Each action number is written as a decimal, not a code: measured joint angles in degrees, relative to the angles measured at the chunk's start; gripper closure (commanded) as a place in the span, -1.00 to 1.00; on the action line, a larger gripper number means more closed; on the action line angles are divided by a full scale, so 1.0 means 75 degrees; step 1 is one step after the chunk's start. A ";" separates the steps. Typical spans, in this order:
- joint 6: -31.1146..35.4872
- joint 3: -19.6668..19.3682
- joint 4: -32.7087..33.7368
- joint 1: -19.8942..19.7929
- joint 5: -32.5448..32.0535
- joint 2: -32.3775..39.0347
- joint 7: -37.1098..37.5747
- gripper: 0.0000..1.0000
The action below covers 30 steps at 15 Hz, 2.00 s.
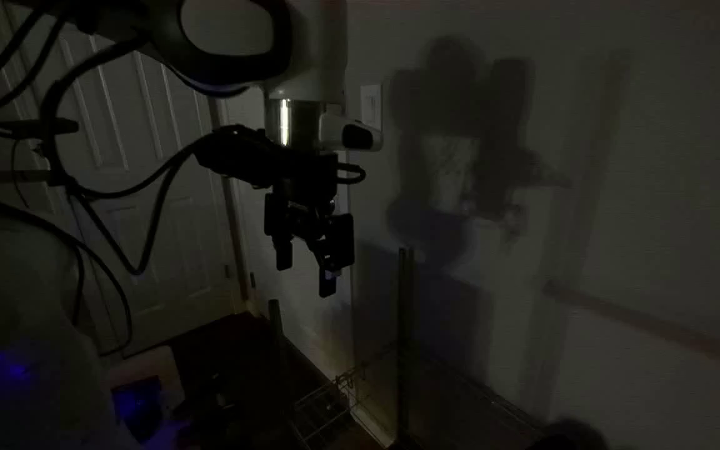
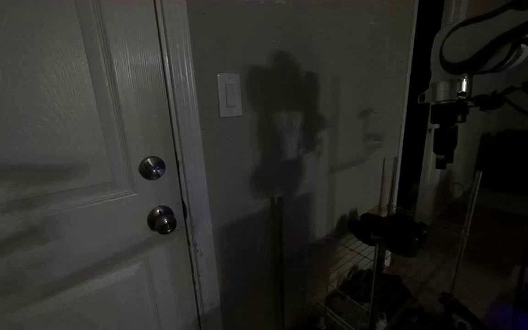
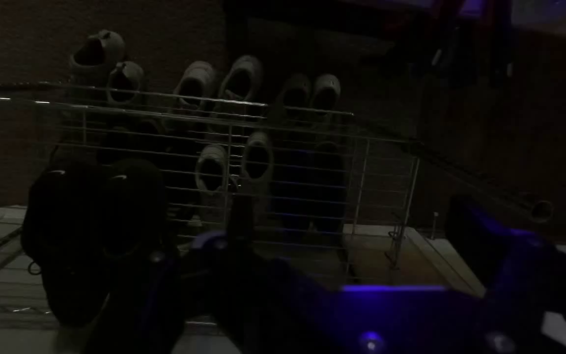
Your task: Turn on the light
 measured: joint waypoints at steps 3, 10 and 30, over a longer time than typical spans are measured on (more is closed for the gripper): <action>0.0000 0.0000 0.0000 0.0000 0.0000 0.0000 0.0000 -1.00; 0.0104 0.0005 0.0002 0.0009 0.0010 0.0008 0.0000 -1.00; 0.2559 0.2028 0.0055 0.2764 0.0746 -0.0474 0.0286 -1.00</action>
